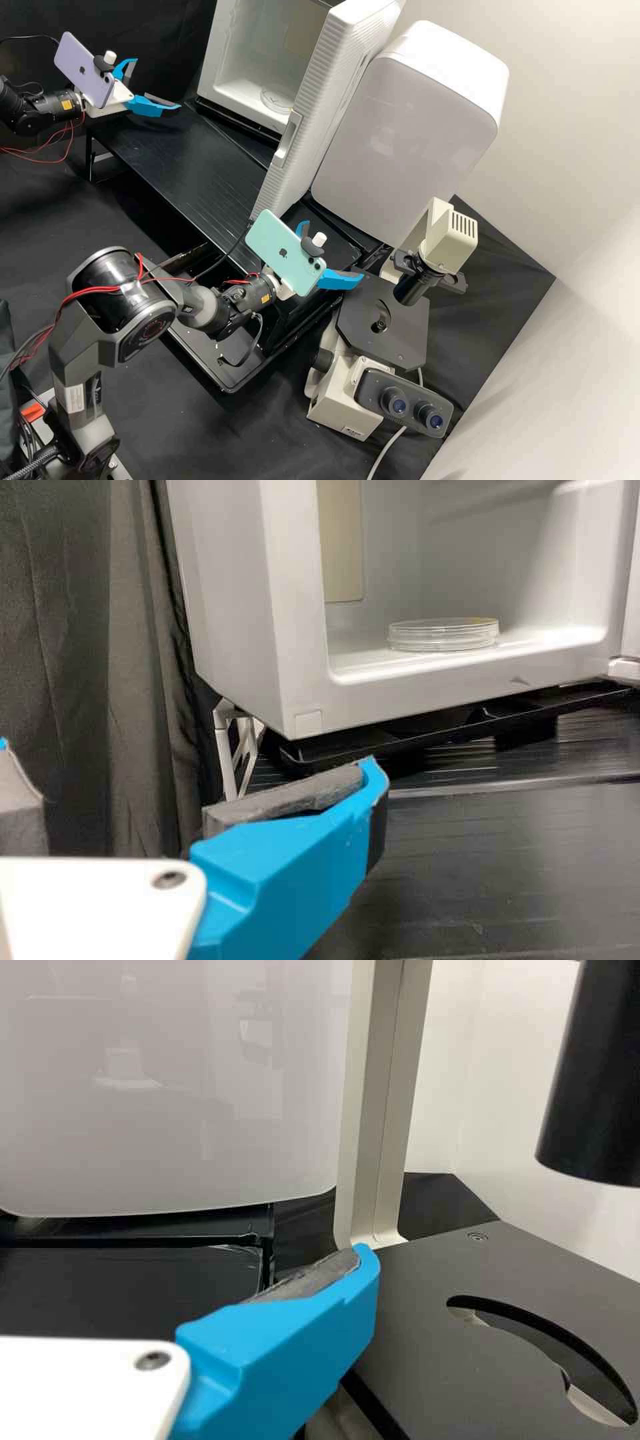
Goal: Take the petri dish out of the incubator
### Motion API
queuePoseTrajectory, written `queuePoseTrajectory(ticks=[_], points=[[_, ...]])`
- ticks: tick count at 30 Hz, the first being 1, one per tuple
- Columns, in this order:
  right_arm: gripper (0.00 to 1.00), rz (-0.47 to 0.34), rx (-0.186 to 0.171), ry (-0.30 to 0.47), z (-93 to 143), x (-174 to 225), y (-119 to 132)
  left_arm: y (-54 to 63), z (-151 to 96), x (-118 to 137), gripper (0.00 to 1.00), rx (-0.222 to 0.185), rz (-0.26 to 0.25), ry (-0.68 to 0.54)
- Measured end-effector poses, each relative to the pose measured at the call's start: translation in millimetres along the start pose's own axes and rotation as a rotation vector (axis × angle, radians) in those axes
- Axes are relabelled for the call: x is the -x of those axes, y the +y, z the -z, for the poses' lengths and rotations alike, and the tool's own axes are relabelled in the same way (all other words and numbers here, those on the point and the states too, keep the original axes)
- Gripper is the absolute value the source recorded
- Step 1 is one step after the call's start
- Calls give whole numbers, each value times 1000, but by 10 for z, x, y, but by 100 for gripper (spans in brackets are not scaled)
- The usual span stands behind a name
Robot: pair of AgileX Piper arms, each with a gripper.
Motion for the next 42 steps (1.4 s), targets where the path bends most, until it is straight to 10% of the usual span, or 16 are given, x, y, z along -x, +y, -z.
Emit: queuePoseTrajectory(ticks=[15, 31, 42], points=[[100, 0, 0, 0, 0, 0, 0, -6, -30, 0, 100, 6, 4, -21], [100, 0, 0, 0, 0, 0, 0, 120, -683, -78, 100, -45, 12, -352], [100, 0, 0, 0, 0, 0, 0, 235, -964, -205, 100, -5, 32, -453]])
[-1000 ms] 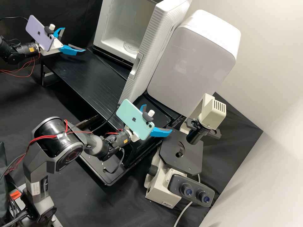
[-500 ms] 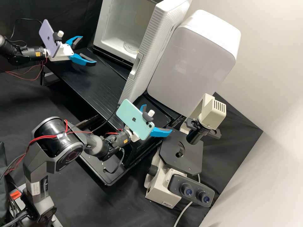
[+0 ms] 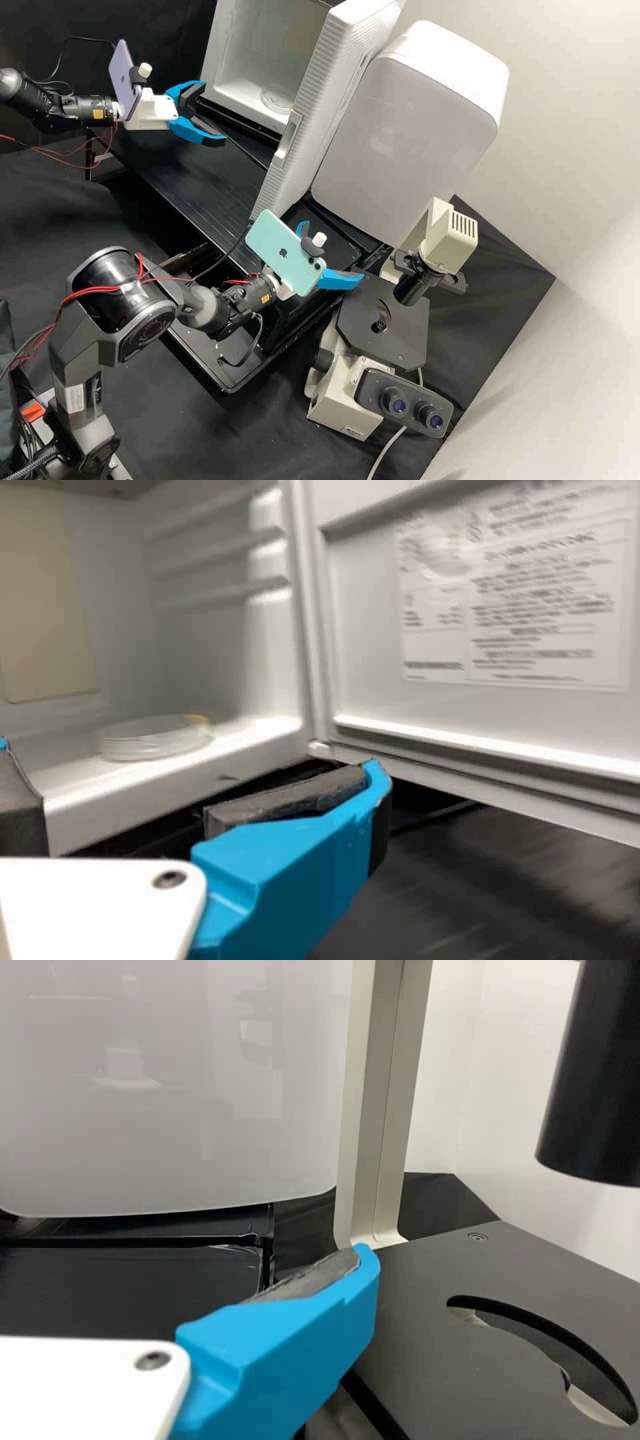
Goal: Take the petri dish out of the incubator
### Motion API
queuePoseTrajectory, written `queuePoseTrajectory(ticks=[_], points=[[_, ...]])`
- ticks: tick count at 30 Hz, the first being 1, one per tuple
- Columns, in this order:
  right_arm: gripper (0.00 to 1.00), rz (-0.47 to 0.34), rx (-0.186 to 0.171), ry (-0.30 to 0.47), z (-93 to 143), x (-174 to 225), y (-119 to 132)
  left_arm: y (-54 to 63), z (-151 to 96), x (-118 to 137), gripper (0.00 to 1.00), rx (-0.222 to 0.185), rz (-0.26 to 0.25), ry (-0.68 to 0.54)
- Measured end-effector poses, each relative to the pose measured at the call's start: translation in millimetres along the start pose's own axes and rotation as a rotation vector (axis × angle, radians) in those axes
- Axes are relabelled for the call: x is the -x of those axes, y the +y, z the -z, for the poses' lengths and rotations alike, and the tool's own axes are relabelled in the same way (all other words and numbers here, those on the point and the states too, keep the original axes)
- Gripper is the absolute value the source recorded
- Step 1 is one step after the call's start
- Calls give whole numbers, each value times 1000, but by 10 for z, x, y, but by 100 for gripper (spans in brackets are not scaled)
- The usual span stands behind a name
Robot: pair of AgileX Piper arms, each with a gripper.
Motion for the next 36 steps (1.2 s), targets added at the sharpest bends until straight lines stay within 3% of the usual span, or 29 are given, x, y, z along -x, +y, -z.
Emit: queuePoseTrajectory(ticks=[9, 19, 27, 31, 36], points=[[100, 0, 0, 0, 0, 0, 0, 86, -214, -158, 100, -34, 22, -116], [100, 0, 0, 0, 0, 0, 0, 113, -36, -426, 100, -42, 40, -61], [100, 0, 0, 0, 0, 0, 0, 69, 266, -602, 100, -13, 75, 48], [100, 0, 0, 0, 0, 0, 0, 108, 368, -694, 100, -9, 73, 75], [100, 0, 0, 0, 0, 0, 0, 192, 426, -823, 100, 34, 48, 85]])
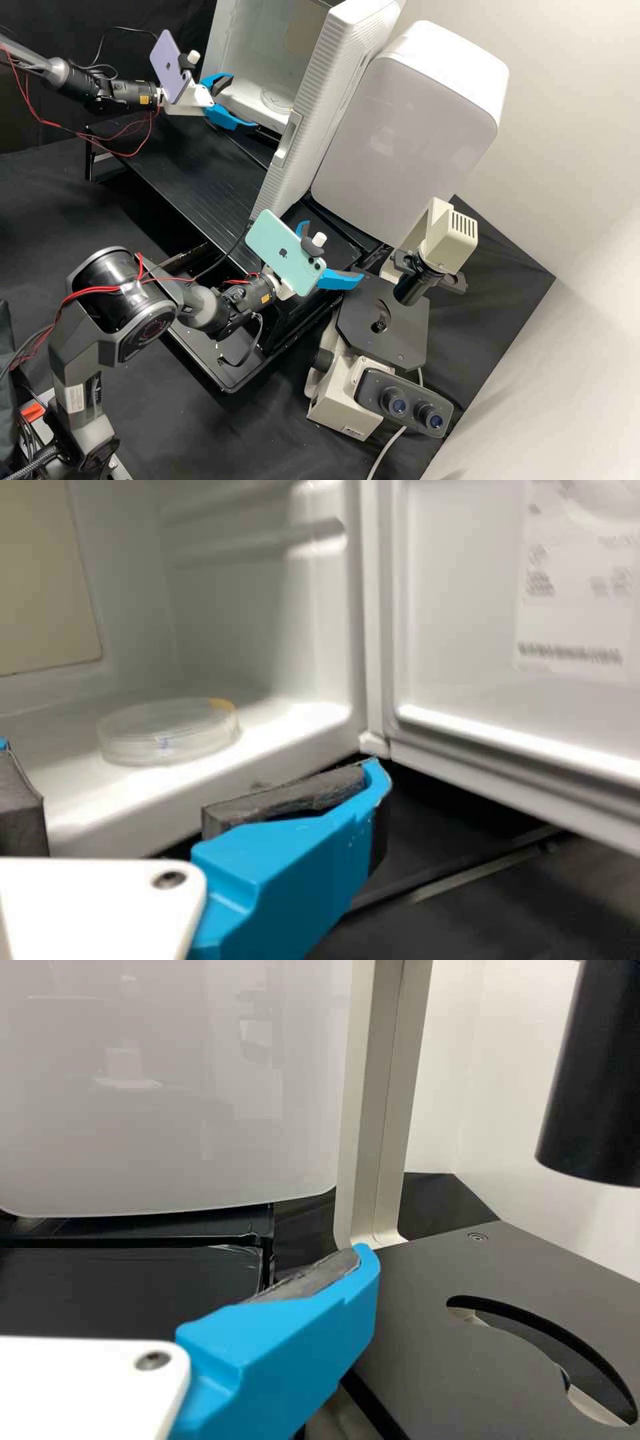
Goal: Take the petri dish out of the incubator
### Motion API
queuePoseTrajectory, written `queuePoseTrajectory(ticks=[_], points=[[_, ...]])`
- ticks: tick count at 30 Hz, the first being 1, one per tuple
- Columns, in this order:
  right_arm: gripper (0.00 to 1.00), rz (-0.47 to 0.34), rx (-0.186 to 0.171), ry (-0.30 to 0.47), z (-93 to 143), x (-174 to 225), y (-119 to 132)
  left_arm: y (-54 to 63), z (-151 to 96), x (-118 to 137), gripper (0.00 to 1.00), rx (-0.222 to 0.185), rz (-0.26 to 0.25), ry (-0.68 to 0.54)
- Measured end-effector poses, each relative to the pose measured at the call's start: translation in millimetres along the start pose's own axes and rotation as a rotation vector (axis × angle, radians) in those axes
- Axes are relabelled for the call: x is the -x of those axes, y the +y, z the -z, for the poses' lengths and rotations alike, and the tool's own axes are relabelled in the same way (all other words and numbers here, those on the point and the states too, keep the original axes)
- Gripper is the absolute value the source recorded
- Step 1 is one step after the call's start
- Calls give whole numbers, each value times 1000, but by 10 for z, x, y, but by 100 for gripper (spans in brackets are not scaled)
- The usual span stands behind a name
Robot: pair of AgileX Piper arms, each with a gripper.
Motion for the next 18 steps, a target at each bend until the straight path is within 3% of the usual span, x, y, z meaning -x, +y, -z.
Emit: queuePoseTrajectory(ticks=[4, 13, 18], points=[[100, 0, 0, 0, 0, 0, 0, 109, 10, -105, 100, 7, -34, -5], [100, 0, 0, 0, 0, 0, 0, 277, 48, -336, 100, 50, -37, 5], [100, 0, 0, 0, 0, 0, 0, 362, 53, -414, 100, 47, -62, 4]])
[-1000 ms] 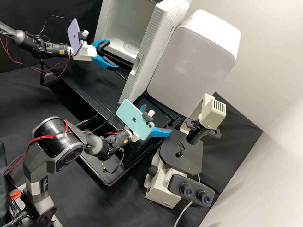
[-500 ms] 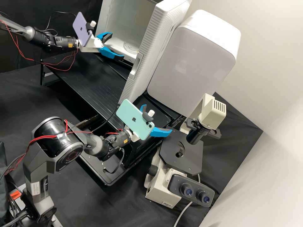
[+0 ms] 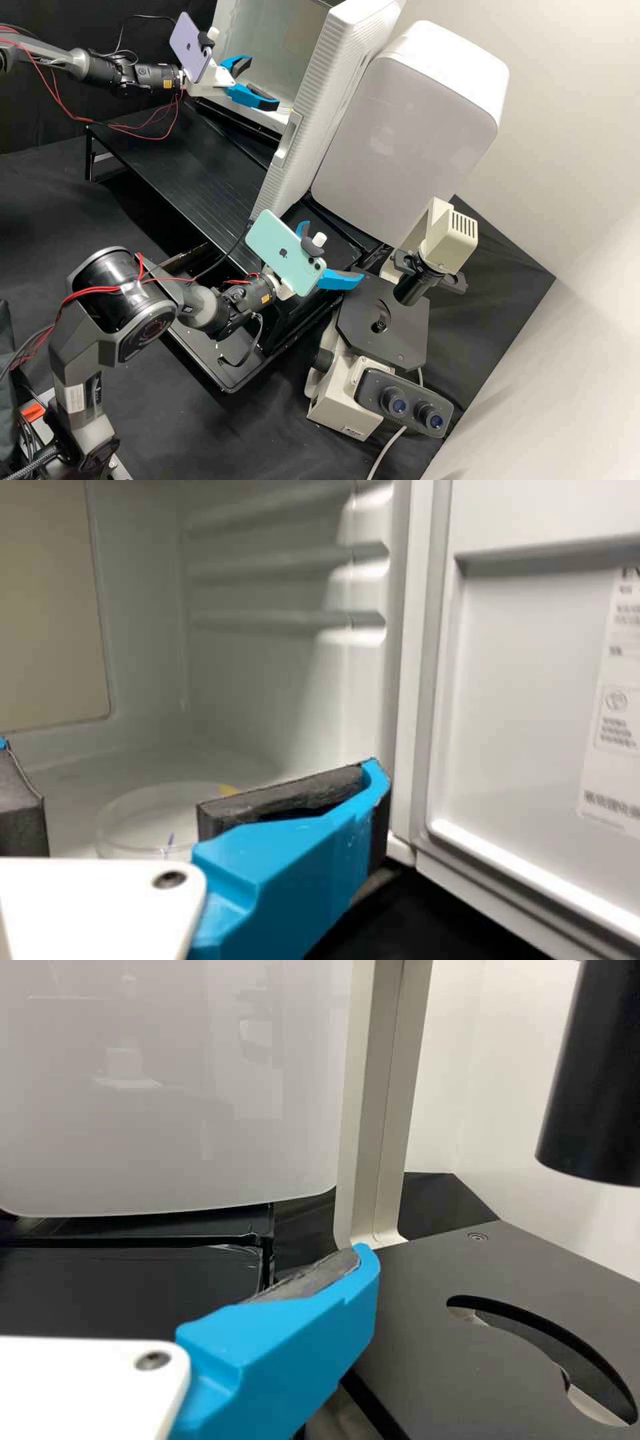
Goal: Take the petri dish out of the incubator
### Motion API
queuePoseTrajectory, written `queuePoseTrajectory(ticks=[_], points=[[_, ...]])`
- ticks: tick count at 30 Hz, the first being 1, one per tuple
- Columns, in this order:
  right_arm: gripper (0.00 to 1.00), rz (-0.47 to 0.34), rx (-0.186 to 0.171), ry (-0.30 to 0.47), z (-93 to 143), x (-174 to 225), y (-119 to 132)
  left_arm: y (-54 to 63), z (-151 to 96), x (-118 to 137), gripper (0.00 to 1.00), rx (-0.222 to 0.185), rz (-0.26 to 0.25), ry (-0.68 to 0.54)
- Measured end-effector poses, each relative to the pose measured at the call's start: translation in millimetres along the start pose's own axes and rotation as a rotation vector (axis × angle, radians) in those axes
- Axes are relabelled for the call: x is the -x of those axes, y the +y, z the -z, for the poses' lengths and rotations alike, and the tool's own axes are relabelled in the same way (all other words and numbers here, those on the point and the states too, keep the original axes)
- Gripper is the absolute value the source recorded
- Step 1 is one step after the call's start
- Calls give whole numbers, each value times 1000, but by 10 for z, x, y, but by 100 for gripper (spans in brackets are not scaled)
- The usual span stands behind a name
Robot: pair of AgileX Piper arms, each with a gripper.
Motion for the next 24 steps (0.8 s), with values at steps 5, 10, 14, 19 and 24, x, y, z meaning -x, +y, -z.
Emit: queuePoseTrajectory(ticks=[5, 10, 14, 19, 24], points=[[100, 0, 0, 0, 0, 0, 0, -12, 23, -81, 100, -2, -6, 2], [100, 0, 0, 0, 0, 0, 0, -94, 86, -147, 100, 18, 22, 39], [100, 0, 0, 0, 0, 0, 0, -137, 114, -180, 100, 35, 23, 50], [100, 0, 0, 0, 0, 0, 0, -195, 142, -227, 100, 36, 34, 56], [100, 0, 0, 0, 0, 0, 0, -305, 189, -264, 100, 44, 73, 79]])
